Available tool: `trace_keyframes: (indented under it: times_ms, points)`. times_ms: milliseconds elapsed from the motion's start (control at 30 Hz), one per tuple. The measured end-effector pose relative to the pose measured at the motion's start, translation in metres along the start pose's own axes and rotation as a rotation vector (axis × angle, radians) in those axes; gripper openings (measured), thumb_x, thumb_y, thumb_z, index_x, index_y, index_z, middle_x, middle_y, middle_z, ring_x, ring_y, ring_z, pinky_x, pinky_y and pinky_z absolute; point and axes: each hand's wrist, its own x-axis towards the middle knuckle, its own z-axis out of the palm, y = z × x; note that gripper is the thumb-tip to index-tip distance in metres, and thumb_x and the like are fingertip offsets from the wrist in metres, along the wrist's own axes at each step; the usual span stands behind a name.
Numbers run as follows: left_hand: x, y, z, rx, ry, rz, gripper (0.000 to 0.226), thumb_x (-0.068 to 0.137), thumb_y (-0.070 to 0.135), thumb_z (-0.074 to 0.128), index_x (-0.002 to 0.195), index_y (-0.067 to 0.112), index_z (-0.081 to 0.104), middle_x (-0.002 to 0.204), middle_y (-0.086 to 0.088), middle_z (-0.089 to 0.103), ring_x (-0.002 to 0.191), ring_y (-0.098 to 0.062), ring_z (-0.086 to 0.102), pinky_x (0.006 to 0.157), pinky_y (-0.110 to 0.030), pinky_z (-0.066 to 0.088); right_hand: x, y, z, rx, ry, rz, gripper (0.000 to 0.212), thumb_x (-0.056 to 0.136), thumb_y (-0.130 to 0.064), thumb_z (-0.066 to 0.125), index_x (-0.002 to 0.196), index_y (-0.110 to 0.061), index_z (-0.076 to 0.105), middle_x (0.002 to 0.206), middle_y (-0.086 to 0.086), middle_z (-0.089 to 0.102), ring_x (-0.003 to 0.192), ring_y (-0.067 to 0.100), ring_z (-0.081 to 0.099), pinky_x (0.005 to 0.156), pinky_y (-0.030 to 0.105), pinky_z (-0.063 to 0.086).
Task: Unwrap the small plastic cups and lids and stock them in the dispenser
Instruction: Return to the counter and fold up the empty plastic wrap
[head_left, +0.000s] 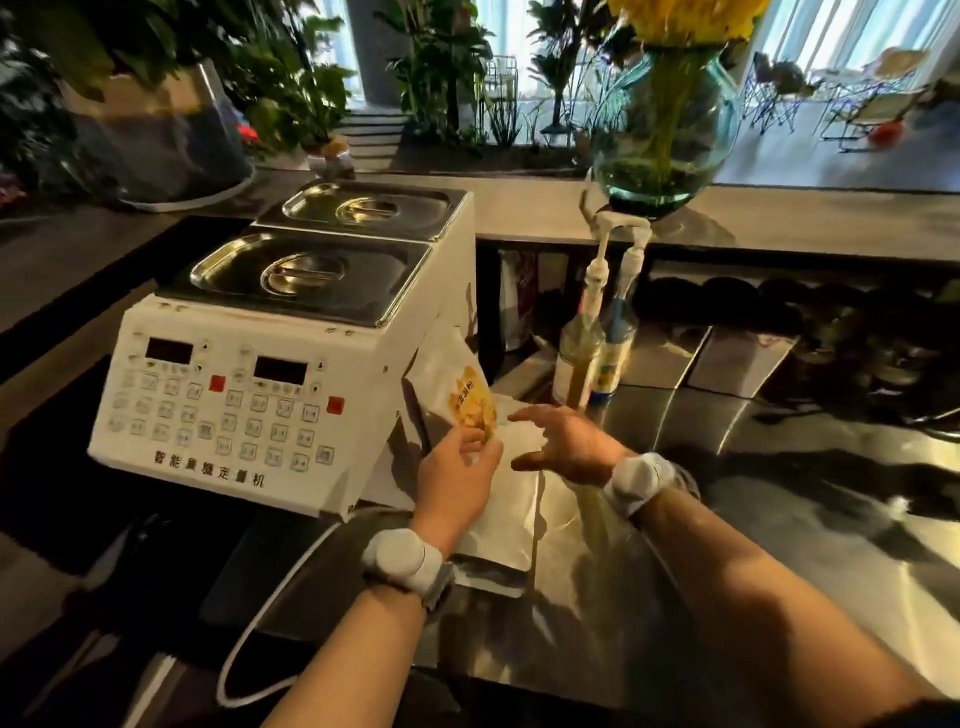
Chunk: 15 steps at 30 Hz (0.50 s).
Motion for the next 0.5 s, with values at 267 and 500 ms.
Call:
trace_keyframes:
  times_ms: [267,500]
  points:
    - [0.002,-0.038,0.017,0.102,-0.001,-0.1,0.04,0.089,0.036,0.074,0.125,0.025,0.059,0.122,0.0,0.064,0.112,-0.02,0.059,0.096,-0.036,0.052,0.027,0.026,0.034,-0.239,-0.156,-0.071,0.105,0.071,-0.044,0.086,0.155,-0.042,0.023,0.162,-0.011,0.028,0.148,0.021,0.021,0.119,0.047,0.021]
    - [0.0,-0.066,0.024,-0.019,-0.025,-0.22,0.039,0.085,0.021,0.079,0.112,0.023,0.051,0.115,-0.002,0.058,0.106,-0.019,0.058,0.088,-0.03,0.047,0.028,0.04,0.056,-0.119,-0.164,-0.051,0.098,0.074,-0.05,0.083,0.154,-0.037,0.028,0.155,-0.006,0.04,0.143,0.022,0.03,0.119,0.044,0.023]
